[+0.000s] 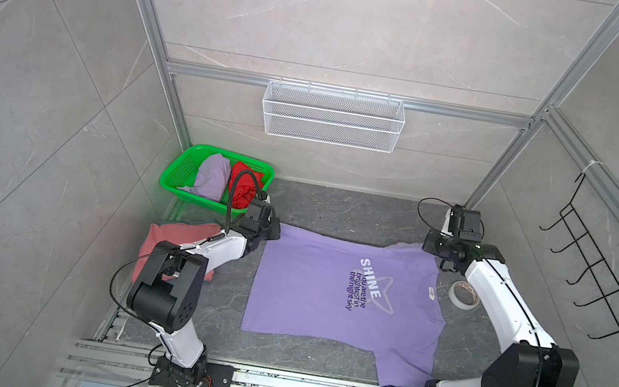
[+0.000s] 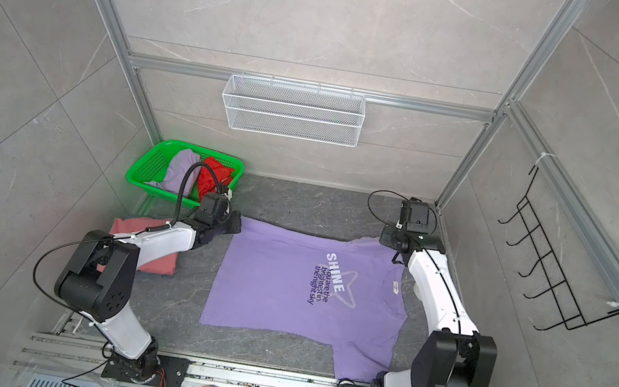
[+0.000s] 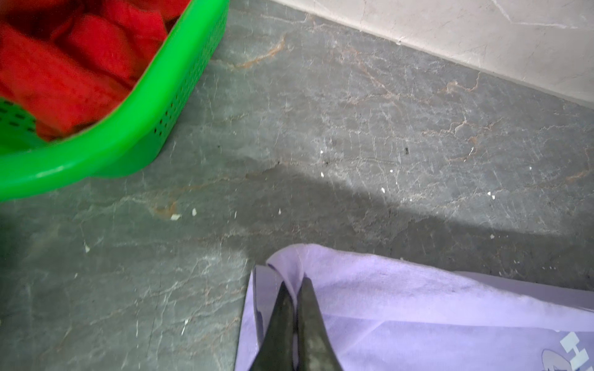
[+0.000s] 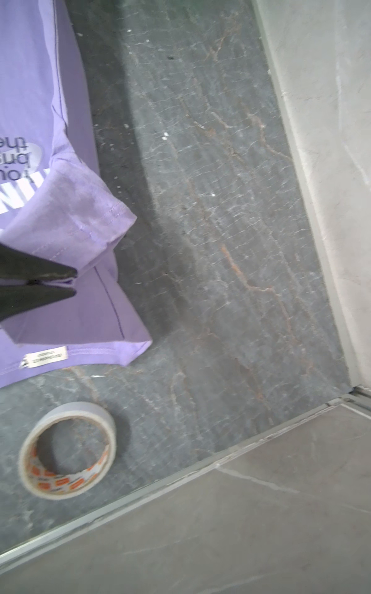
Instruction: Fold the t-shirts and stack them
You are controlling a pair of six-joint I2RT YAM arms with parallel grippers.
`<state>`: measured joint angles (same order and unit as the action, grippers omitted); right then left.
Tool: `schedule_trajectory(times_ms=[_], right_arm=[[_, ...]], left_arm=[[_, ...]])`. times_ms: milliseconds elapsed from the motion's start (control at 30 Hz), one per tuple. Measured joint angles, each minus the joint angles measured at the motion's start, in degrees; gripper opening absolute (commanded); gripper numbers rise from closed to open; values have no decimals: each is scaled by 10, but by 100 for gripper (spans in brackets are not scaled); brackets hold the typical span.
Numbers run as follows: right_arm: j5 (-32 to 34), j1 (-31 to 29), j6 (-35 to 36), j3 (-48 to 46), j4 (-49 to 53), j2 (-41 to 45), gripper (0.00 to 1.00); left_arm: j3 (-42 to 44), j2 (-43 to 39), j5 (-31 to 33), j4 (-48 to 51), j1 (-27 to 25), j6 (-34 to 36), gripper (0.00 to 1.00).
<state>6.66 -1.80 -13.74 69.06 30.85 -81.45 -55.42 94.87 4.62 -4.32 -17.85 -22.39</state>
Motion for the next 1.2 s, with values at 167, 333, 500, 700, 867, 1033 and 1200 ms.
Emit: schedule_trajectory(times_ms=[167,333,500,700,867,1033,1200], right_arm=[[-4,-1,-34,-58,11,42,1],[1,-8,-75,-125,31,69,1],[7,-12,-103,-163,49,87,1],[13,-22,-118,-175,57,92,2],[41,-24,-146,-180,96,134,52],[58,-24,-167,-180,132,191,55],[6,-32,-164,-167,107,202,54]], left_arm=[[34,-18,0,-2,0,-7,0],[66,-25,0,-10,0,-21,0],[90,-25,-2,-11,0,-30,0],[108,-38,-3,-18,0,-35,0],[155,-99,-2,-10,-8,-50,37],[199,-196,14,17,-17,-71,41],[199,-257,28,30,-18,-76,41]])
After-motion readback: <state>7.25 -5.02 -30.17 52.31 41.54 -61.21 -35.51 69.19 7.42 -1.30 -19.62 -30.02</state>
